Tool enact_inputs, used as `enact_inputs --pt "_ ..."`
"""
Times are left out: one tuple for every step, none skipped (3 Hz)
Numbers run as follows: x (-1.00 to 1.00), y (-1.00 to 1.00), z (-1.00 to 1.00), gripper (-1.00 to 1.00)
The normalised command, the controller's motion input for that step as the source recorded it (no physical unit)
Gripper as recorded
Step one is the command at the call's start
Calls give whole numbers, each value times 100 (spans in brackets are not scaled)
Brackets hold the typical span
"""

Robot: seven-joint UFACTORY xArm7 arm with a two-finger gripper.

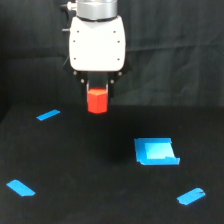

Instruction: Pick up the red object from the table

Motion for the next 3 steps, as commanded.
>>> enact_inputs --pt "-3 2 7 -99" --pt "1 0 2 -99" --pt "-2 -2 -7 -99"
